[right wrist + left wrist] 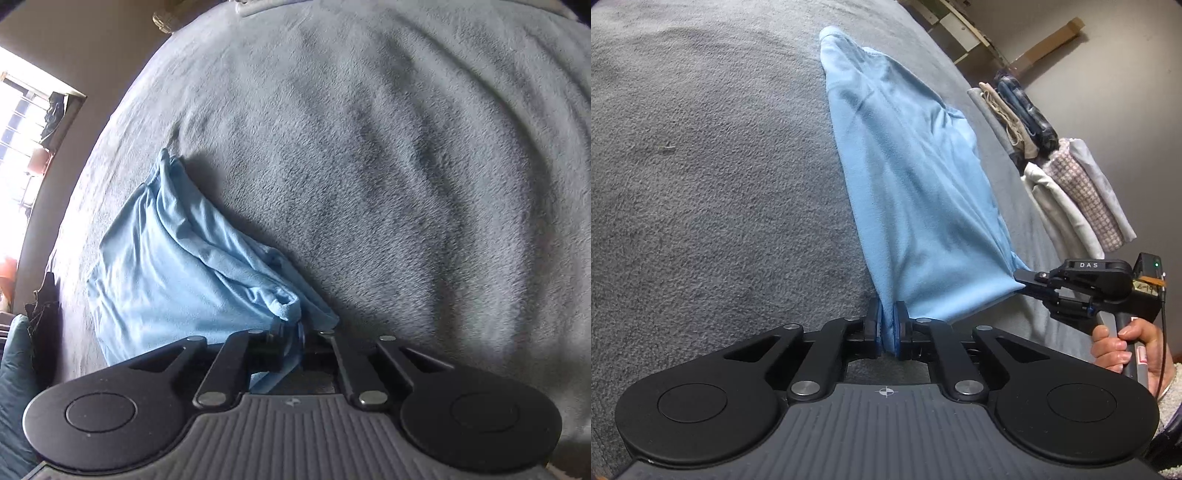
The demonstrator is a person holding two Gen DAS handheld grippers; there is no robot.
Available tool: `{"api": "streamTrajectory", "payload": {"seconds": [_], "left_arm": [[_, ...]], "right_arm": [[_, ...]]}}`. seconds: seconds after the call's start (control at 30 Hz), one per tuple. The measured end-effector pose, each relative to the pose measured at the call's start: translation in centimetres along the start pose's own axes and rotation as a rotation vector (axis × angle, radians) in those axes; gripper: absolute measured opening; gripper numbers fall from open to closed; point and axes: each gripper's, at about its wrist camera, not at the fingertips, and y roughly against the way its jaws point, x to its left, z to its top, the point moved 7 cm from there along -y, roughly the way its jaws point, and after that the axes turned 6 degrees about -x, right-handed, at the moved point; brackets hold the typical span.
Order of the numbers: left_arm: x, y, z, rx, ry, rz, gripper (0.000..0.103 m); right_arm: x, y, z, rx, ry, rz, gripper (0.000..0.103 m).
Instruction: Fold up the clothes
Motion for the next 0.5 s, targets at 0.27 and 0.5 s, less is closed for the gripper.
{"api": "streamTrajectory", "payload": {"seconds": [0.27, 0.5], "left_arm": [[0.3, 0.0, -0.1, 0.009, 0.048, -0.020, 0.008], [0.5, -0.4, -0.2, 0.016, 0.072, -0.026, 0.008]], "right_arm": [[-2.1, 2.4, 2.6, -0.073, -0.012, -0.001, 0.036], [-0.5, -1.0, 1.7, 0.077, 0.030, 0.101, 0.051]]}}
